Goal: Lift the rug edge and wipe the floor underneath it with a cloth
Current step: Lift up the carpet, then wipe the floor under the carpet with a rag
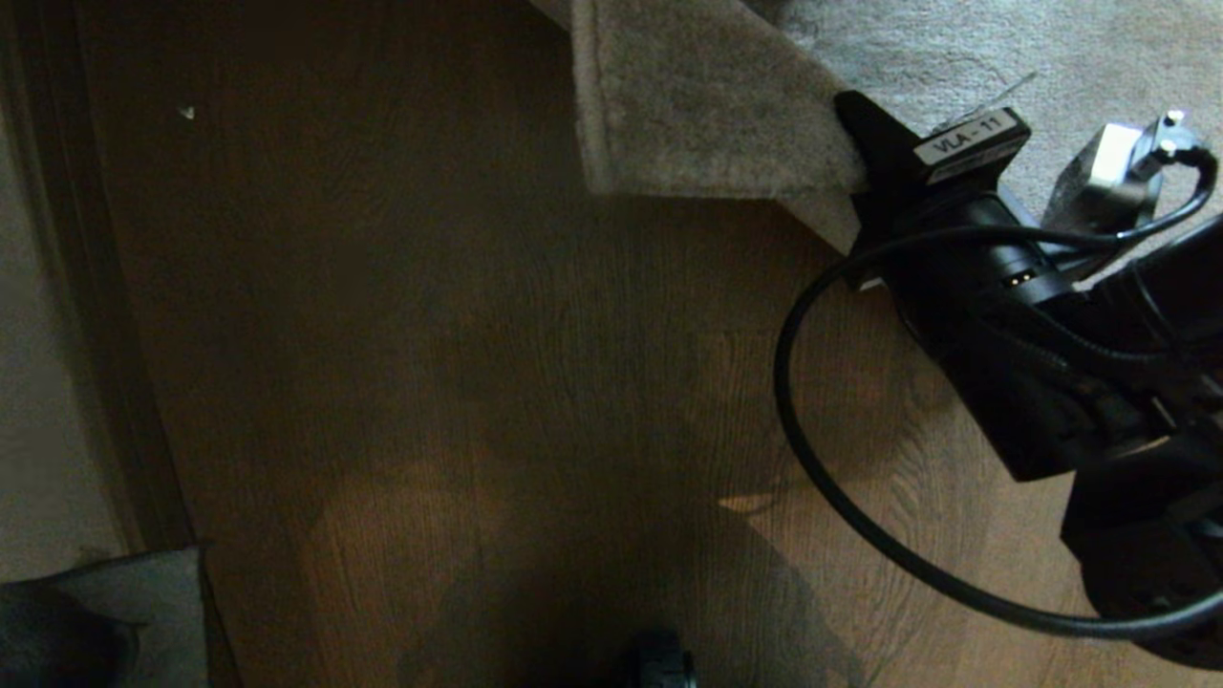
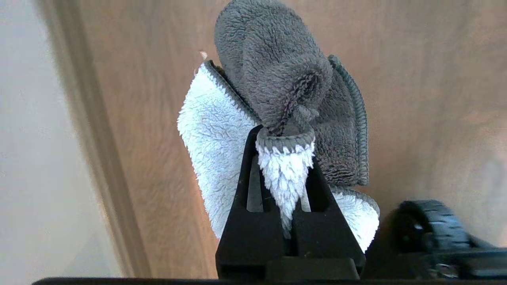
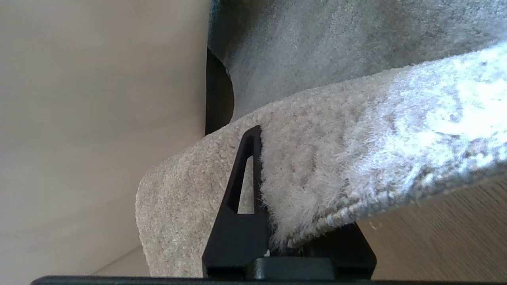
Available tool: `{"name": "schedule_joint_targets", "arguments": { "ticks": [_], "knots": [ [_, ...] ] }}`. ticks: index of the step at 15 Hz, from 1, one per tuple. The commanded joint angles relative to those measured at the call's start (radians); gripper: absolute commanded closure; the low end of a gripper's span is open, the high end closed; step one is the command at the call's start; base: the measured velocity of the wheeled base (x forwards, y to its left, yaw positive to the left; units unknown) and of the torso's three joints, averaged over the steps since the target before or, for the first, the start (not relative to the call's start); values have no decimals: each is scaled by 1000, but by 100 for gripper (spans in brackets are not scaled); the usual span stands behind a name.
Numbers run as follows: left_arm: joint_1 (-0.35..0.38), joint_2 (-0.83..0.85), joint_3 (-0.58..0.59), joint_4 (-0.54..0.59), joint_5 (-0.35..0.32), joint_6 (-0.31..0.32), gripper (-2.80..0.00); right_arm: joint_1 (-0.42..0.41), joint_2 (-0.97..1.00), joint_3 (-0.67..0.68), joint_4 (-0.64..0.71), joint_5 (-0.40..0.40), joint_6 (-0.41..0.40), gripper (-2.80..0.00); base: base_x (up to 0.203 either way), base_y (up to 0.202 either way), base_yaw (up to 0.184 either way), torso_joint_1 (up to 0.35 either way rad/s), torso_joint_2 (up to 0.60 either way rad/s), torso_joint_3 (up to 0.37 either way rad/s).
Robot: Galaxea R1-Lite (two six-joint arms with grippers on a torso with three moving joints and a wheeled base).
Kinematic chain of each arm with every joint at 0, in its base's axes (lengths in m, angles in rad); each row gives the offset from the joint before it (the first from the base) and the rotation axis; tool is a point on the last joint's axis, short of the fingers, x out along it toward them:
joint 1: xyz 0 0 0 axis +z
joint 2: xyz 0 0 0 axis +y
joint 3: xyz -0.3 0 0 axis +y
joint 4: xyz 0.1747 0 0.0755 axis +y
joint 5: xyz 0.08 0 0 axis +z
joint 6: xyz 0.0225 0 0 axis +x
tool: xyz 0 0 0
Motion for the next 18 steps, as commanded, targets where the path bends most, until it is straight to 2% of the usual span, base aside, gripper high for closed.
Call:
{"name": "schedule_joint_targets", "arguments": {
  "ticks": [1, 6, 10, 11, 15, 18],
  "knots": [
    [1, 115, -53, -2, -27, 0, 0, 1, 3, -1, -48, -2, 5, 0, 0, 0, 0, 0, 0, 0],
    [0, 354, -149, -12, -73, 0, 0, 1, 4, -7, -48, -2, 6, 0, 0, 0, 0, 0, 0, 0],
    [-12, 555, -215, -64, -117, 0, 0, 1, 6, -9, -48, -2, 11, 0, 0, 0, 0, 0, 0, 0],
    [-34, 602, -231, -74, -129, 0, 0, 1, 11, -9, -48, -2, 11, 0, 0, 0, 0, 0, 0, 0],
    [-232, 751, -262, -112, -138, -3, 0, -1, 30, -18, -48, -3, 11, 0, 0, 0, 0, 0, 0, 0],
    [-337, 879, -264, -173, -136, -7, 0, -8, 36, -29, -48, -3, 10, 0, 0, 0, 0, 0, 0, 0]
  ]
}}
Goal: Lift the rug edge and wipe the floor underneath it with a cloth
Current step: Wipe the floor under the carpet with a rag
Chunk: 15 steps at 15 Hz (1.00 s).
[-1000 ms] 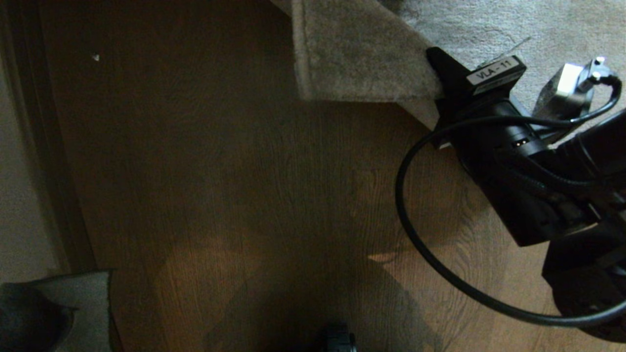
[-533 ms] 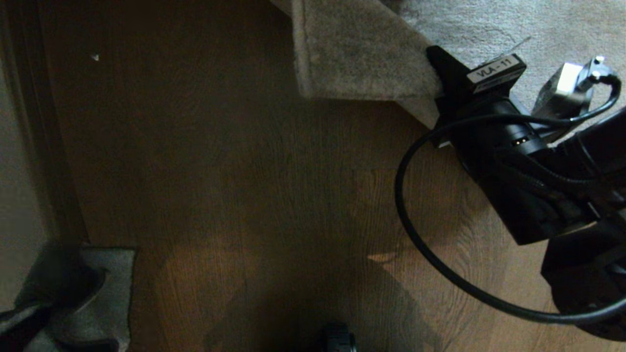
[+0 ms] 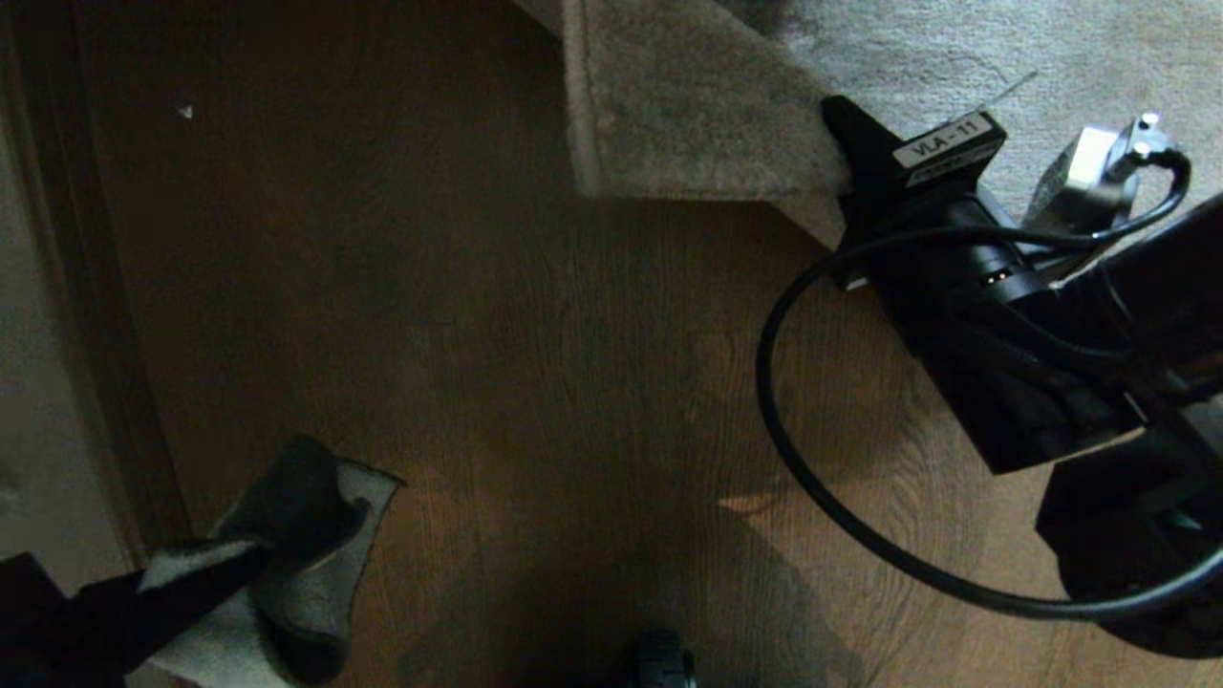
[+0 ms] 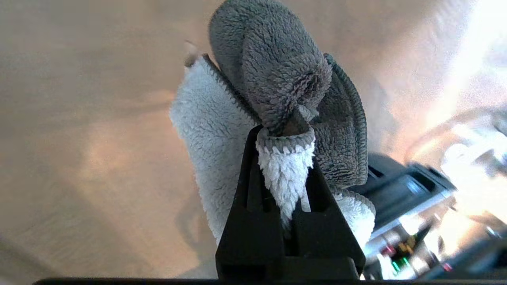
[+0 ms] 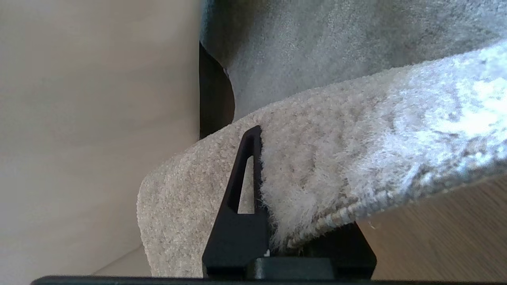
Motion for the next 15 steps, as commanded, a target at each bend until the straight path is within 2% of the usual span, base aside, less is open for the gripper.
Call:
{"name": "schedule_joint_targets", "arguments": {
  "ticks": [1, 4, 6, 9, 12, 15],
  "knots": [
    [-87, 161, -1, -60, 0, -8, 0, -15, 6, -5, -48, -2, 5, 0, 0, 0, 0, 0, 0, 0],
    [-198, 337, -4, -221, 46, -31, 0, -58, 5, -3, -48, 0, 7, 0, 0, 0, 0, 0, 0, 0],
    [-294, 468, -11, -364, 102, -62, 0, -71, 5, -3, -48, -2, 5, 0, 0, 0, 0, 0, 0, 0],
    [-397, 656, -49, -546, 178, -114, 0, -87, 6, -5, -48, -2, 5, 0, 0, 0, 0, 0, 0, 0],
    [-436, 815, -132, -683, 222, -166, 0, -105, 6, -5, -48, -2, 5, 0, 0, 0, 0, 0, 0, 0],
    [-445, 922, -223, -760, 248, -220, 0, -120, 8, -5, -48, -2, 2, 0, 0, 0, 0, 0, 0, 0]
  ]
}}
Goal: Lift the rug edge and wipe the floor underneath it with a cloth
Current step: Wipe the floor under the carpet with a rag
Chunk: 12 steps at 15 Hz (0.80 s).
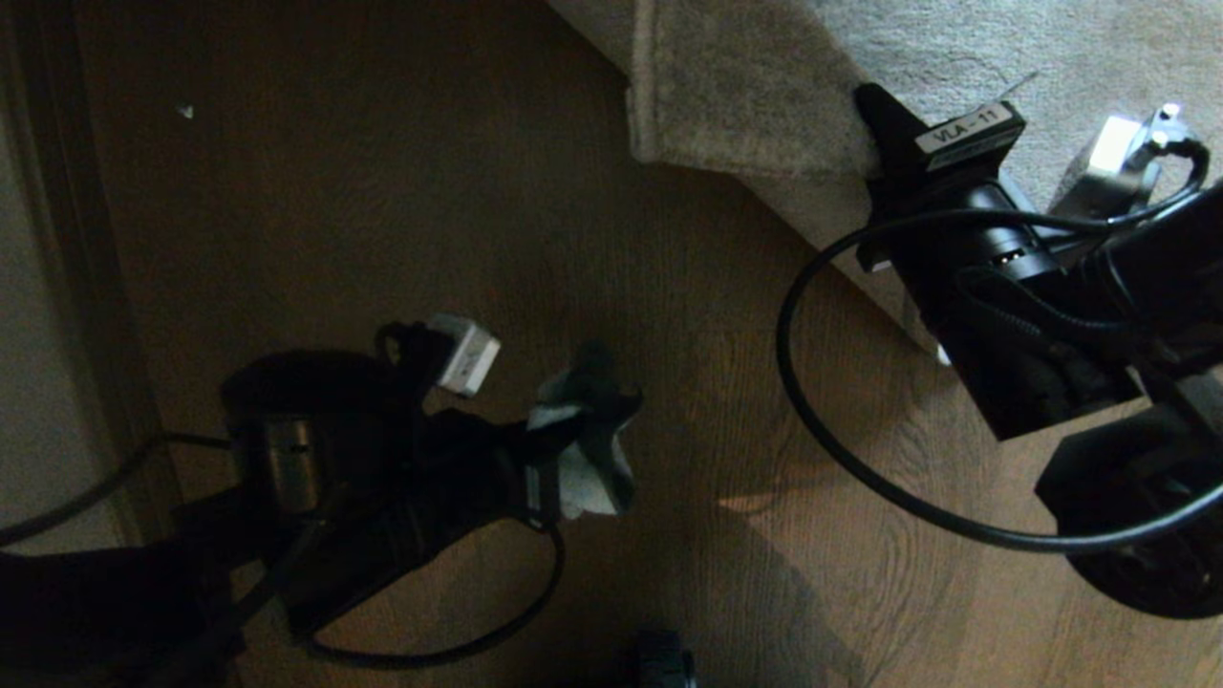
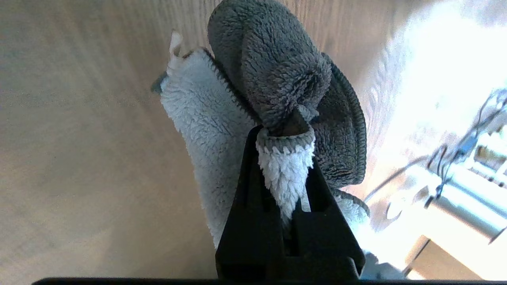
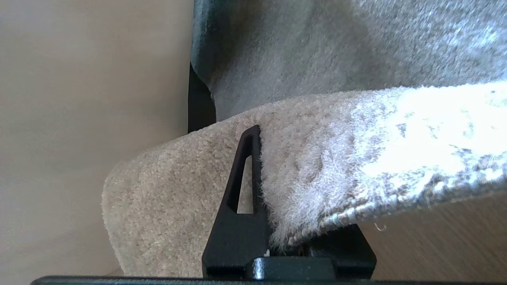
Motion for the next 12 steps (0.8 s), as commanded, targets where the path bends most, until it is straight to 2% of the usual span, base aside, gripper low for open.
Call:
{"name": "schedule_joint_targets", "arguments": {
  "ticks": [1, 6, 12],
  "knots": [
    [-6, 136, -56, -57, 10, -30, 0, -11, 2, 0, -46, -4, 4, 0, 0, 0, 0, 0, 0, 0],
    [-3, 278, -162, -224, 89, -84, 0, -33, 4, 0, -46, -4, 4, 0, 0, 0, 0, 0, 0, 0],
    [4, 369, -359, -239, 165, -145, 0, -37, 17, 0, -46, -4, 6, 0, 0, 0, 0, 0, 0, 0]
  ]
}}
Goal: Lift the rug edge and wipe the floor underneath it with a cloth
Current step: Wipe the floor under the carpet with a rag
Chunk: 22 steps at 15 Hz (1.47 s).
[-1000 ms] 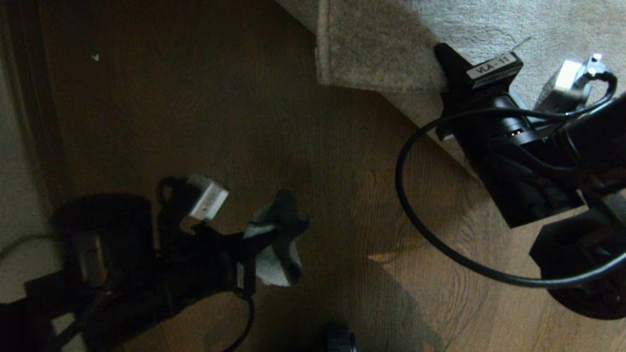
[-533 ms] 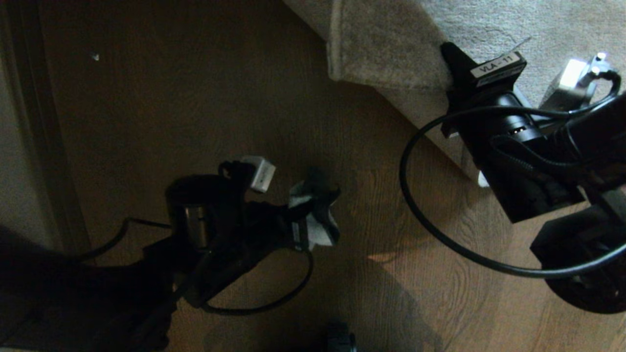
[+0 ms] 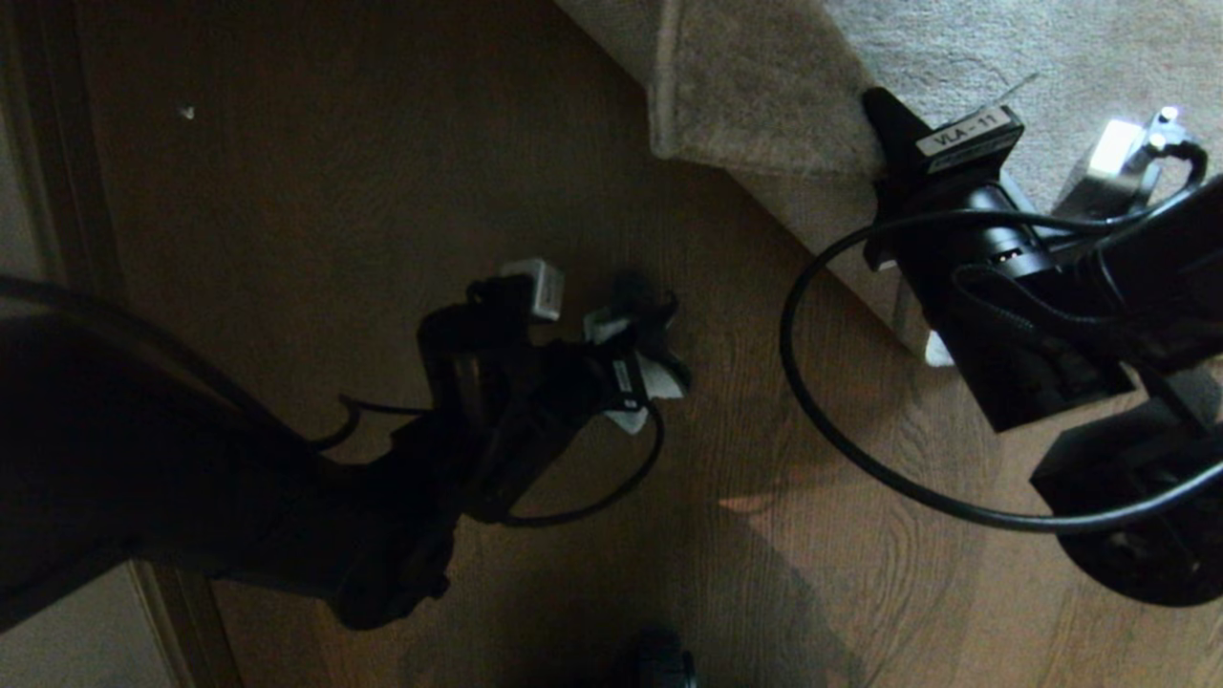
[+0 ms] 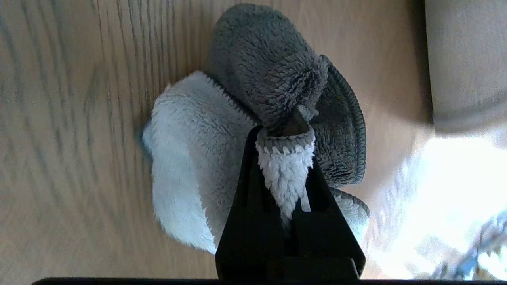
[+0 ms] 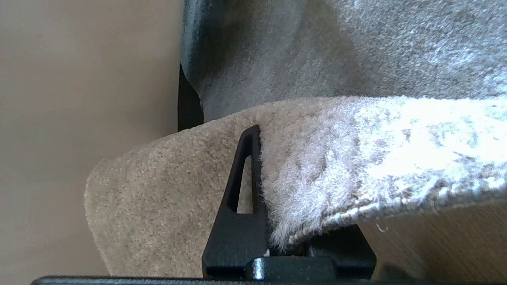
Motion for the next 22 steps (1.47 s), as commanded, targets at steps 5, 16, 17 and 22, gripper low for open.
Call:
{"name": "schedule_joint_targets", "arguments": {
  "ticks": [5, 16, 17, 22],
  "knots": [
    [45, 52, -116, -9, 24, -14, 0, -2, 14, 1, -47, -2, 7, 0, 0, 0, 0, 0, 0, 0],
    [180, -83, -160, -73, 21, -7, 0, 0, 18, 3, -47, 16, 10, 0, 0, 0, 0, 0, 0, 0],
    [185, -101, -159, -72, 21, -6, 0, -2, 17, 4, -47, 18, 10, 0, 0, 0, 0, 0, 0, 0],
    [233, -187, -34, -73, 21, -5, 0, 0, 17, 2, -47, 19, 10, 0, 0, 0, 0, 0, 0, 0]
  ]
}}
